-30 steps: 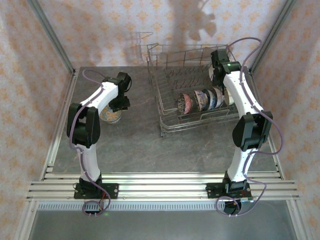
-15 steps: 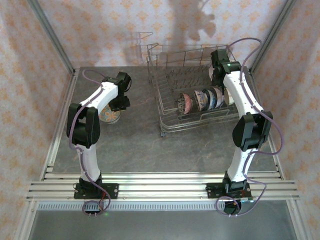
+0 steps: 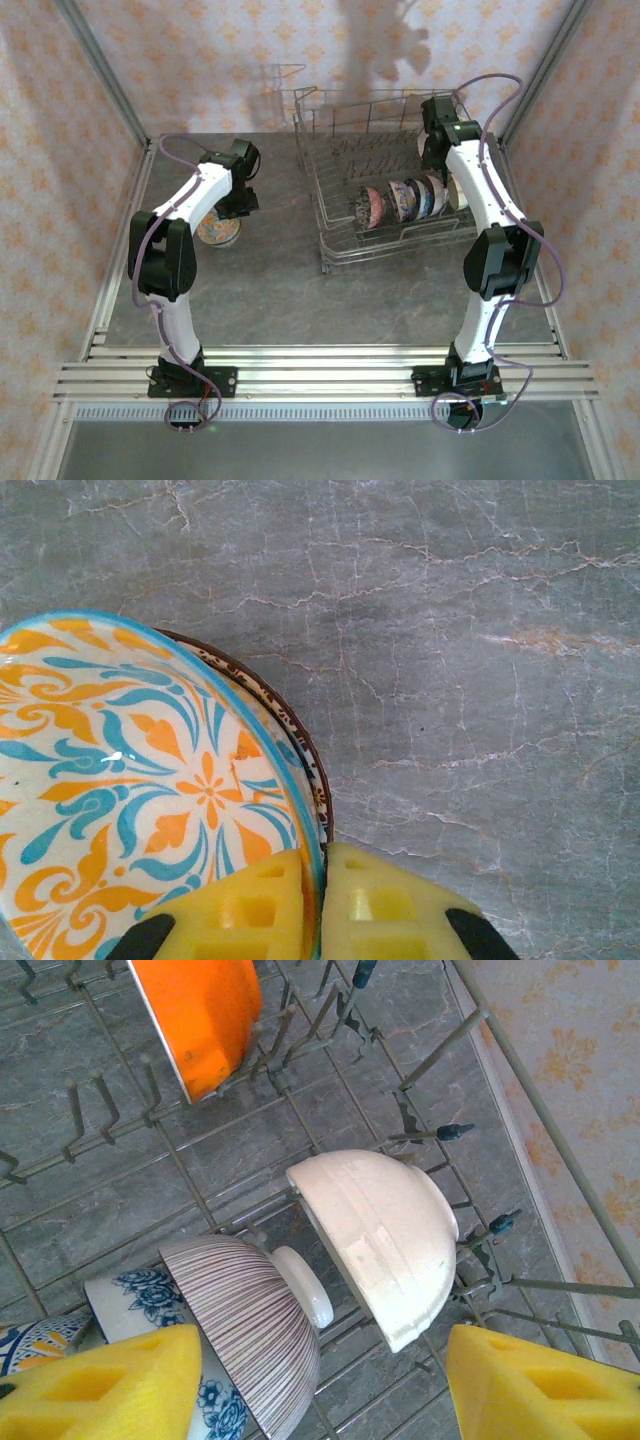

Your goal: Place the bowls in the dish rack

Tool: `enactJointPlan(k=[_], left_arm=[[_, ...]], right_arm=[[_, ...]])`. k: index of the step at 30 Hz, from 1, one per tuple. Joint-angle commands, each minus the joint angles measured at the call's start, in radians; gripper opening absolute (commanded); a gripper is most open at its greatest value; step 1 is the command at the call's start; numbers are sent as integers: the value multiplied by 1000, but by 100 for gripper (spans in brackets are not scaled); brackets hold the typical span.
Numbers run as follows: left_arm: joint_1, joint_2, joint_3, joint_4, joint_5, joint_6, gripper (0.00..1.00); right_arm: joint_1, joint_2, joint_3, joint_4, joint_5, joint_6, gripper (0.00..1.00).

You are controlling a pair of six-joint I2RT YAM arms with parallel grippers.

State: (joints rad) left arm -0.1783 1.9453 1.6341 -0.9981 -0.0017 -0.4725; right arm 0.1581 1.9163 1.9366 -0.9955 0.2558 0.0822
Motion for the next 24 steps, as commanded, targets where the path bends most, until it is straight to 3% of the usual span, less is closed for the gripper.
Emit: enactJointPlan(k=[1, 12, 24], left_arm=[[4, -31, 30, -39, -22, -3, 7], [4, -91, 86, -75, -38, -8, 1], [4, -166, 161, -80, -22, -69, 0]], right_arm=[[-2, 23, 49, -15, -10, 8, 65], [0, 43, 111, -32, -44, -1, 65], [13, 36, 157, -48, -102, -13, 65]])
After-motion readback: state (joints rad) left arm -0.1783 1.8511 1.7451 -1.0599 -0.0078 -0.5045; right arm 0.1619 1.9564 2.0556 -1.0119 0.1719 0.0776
